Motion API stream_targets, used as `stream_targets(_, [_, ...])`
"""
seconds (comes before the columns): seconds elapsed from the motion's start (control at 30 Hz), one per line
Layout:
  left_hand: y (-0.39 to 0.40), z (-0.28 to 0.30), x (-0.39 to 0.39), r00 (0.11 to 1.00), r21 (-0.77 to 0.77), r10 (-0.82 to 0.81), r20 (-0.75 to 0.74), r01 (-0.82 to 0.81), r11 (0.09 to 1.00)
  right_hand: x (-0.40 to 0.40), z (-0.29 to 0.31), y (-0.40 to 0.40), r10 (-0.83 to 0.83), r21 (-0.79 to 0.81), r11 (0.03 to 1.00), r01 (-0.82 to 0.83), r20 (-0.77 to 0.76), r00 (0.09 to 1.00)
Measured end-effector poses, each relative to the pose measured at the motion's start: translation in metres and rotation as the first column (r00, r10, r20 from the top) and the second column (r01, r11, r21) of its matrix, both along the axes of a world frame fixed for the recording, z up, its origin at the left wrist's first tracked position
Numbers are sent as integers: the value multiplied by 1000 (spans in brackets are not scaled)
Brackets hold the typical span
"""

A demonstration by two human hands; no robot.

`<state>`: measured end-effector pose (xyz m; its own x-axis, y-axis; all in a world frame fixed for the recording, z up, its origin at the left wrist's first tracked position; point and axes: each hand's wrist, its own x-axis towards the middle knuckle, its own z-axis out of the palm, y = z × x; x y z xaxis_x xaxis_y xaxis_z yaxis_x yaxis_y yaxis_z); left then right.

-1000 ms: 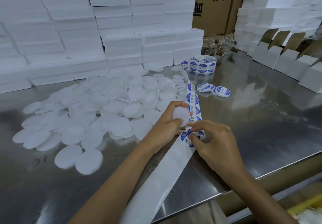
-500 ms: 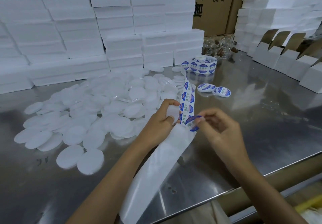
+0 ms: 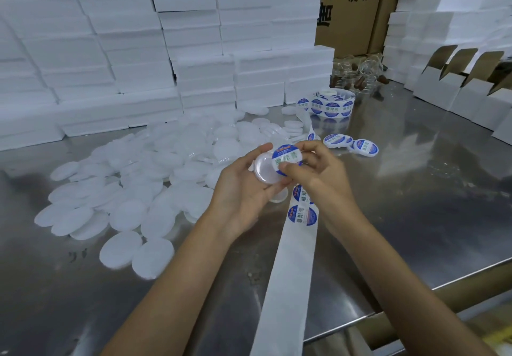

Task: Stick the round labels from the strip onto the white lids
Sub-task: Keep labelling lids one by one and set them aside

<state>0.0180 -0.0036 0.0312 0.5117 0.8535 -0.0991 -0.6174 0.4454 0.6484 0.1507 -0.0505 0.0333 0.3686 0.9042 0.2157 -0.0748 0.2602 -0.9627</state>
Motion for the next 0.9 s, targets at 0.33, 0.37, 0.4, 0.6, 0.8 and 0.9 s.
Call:
stream_targets(0.33, [1, -1, 0, 991, 69, 26, -130, -17, 997, -12, -15, 13, -48, 30, 999, 45, 126, 991])
stream_targets(0.37, [0, -1, 0, 991, 72, 27, -129, -18, 997, -13, -15, 14, -47, 31, 999, 43, 129, 991])
stream_targets(0.4, [0, -1, 1, 991, 74, 29, -129, -19, 997, -13, -16, 14, -47, 32, 999, 43, 134, 990])
stream_targets(0.6, [-2, -1, 1, 989, 108, 29, -143, -14, 994, -13, -20, 16, -70, 33, 997, 66, 179, 981])
stream_targets(0.8, [-1, -3, 2, 986, 134, 28, -164, -6, 991, -13, -24, 17, -86, 50, 996, 76, 227, 970])
stream_targets(0.9, [-2, -2, 1, 991, 131, 26, -128, -9, 991, -11, -26, 17, -137, 74, 990, 120, 303, 943])
